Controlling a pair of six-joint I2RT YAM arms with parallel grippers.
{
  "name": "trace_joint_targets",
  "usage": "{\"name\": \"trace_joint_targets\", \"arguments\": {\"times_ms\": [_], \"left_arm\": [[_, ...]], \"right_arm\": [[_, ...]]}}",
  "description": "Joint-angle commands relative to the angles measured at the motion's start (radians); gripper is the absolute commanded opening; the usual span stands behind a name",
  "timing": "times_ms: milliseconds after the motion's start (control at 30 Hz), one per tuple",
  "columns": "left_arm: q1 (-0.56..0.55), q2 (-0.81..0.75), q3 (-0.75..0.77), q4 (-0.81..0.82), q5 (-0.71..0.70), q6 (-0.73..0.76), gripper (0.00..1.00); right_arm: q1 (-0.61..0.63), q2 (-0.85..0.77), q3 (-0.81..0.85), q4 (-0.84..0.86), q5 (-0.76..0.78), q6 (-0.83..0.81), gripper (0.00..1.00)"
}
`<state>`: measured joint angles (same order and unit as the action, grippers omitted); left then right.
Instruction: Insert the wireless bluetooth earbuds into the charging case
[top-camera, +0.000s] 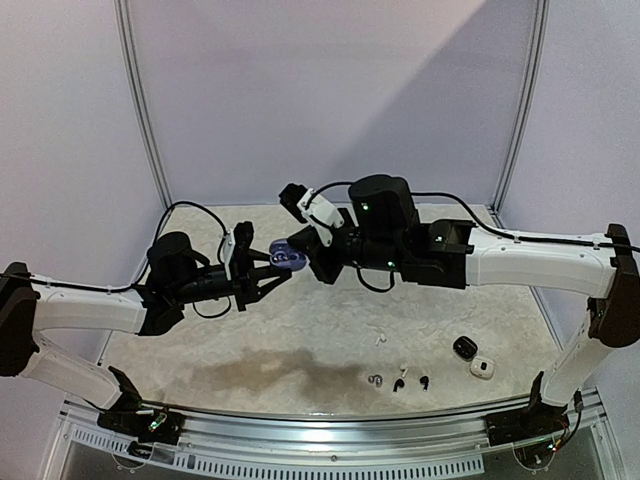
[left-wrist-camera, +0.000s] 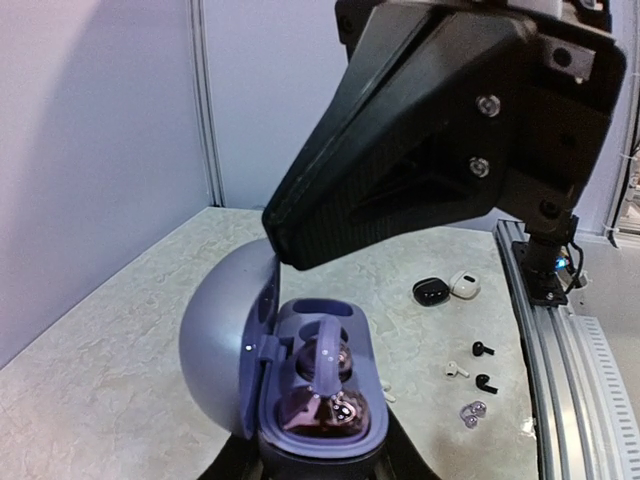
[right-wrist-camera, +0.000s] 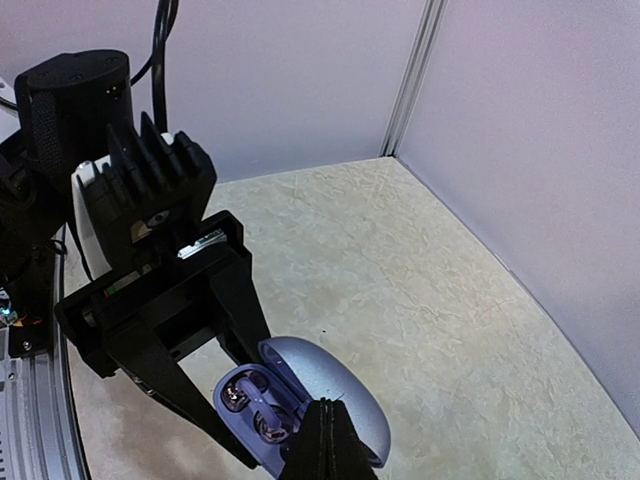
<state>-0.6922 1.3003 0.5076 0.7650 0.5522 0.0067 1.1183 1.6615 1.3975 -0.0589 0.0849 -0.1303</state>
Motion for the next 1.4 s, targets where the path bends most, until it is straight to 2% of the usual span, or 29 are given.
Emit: {"name": "trace_joint_targets", "arguments": {"times_ms": [0, 167, 400, 533, 1367], "left_arm": [[-0.01, -0.003, 0.006, 0.025, -0.009, -0.029, 0.0], [-0.004, 0.004, 0.004, 0.025, -0.025, -0.057, 0.0], [-0.004, -0.007, 0.005, 0.023, -0.047, -0.071, 0.0], [-0.004, -0.006, 0.005, 0.023, -0.046, -0.067, 0.0], [-0.021, -0.018, -0.02, 0.034, -0.04, -0.049, 0.0]], "right_arm": [[0.002, -0.001, 0.004, 0.03, 0.057, 0.017, 0.0], [0.002, -0.005, 0.091, -0.001, 0.102, 0.024, 0.0], [0.019, -0.06, 0.015, 0.003, 0.064, 0.025, 0.0], [0.028, -0.023, 0.021, -0.045, 0.074, 0.036, 0.0], [0.039, 0.055, -0.014, 0.028, 0.088, 0.078, 0.0]]}}
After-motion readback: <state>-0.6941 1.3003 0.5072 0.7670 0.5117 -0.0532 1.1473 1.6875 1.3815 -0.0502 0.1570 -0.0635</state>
